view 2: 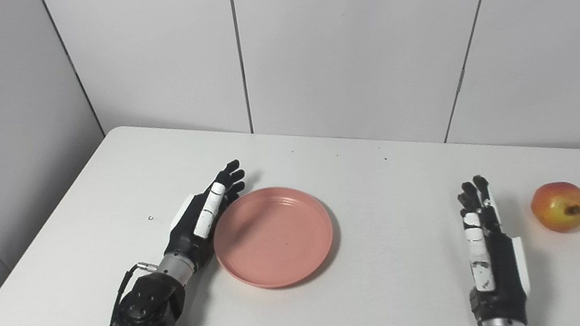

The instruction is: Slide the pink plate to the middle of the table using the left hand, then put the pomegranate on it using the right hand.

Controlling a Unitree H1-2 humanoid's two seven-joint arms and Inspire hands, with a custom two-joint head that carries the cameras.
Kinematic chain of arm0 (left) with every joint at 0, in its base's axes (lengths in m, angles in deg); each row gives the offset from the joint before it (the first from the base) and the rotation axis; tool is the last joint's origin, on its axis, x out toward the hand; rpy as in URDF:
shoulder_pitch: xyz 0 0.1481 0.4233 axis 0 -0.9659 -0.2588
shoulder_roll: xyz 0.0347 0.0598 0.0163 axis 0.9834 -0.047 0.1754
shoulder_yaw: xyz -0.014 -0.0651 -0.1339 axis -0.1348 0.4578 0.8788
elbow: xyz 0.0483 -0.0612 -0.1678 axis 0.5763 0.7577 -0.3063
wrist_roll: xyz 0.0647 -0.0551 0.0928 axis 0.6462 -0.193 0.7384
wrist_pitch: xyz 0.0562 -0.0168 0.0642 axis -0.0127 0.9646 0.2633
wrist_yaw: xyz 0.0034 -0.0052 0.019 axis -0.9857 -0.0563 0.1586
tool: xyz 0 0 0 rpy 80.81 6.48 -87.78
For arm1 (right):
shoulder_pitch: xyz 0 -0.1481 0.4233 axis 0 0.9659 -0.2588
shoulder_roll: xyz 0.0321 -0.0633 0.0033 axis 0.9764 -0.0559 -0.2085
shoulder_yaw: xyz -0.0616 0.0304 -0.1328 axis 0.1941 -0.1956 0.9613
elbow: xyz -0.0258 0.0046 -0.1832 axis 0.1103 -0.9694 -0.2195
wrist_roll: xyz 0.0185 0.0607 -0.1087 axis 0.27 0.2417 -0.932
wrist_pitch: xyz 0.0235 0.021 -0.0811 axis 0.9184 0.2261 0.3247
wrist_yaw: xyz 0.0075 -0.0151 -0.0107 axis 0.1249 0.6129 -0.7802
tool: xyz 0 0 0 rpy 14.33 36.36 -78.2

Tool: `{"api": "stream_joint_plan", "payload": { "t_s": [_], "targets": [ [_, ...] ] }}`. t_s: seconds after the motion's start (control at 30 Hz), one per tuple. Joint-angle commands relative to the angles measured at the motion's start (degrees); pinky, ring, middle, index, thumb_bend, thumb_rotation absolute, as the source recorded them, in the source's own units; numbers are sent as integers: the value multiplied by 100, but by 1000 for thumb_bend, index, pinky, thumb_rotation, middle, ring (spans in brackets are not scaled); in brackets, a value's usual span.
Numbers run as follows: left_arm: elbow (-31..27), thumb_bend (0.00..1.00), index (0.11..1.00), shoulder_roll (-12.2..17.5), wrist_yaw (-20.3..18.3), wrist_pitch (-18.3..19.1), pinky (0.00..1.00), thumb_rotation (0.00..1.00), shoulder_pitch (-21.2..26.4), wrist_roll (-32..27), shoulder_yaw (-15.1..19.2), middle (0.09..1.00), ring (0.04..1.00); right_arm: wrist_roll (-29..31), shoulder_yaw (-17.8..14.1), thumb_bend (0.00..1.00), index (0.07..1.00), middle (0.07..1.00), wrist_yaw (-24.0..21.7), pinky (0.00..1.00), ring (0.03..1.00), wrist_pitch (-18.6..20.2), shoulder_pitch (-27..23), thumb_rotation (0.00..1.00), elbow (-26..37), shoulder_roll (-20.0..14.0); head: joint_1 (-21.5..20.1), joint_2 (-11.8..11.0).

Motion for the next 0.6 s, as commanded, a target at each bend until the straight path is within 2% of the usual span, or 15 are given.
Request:
{"api": "stream_joint_plan", "payload": {
  "t_s": [0.0,0.1,0.4,0.57],
  "targets": [
    [-144,764,965,-139,57,-48,946,1000,101,90,-72,967,953,-43,41,576,966,945,66,968,941,-82,231,918,-188,128,-76,26],
    [-276,764,975,-236,180,104,946,1000,63,239,-119,968,951,-72,58,571,959,942,91,968,942,-69,233,912,-170,177,-240,62],
    [-557,727,989,-430,304,153,956,1000,-64,432,-218,980,962,-261,113,557,954,939,224,967,938,28,245,912,-89,306,-606,142],
    [-726,688,980,-548,357,406,953,1000,-86,454,-219,978,962,-301,139,577,952,939,250,971,943,93,211,890,-91,397,-961,201]
  ]
}}
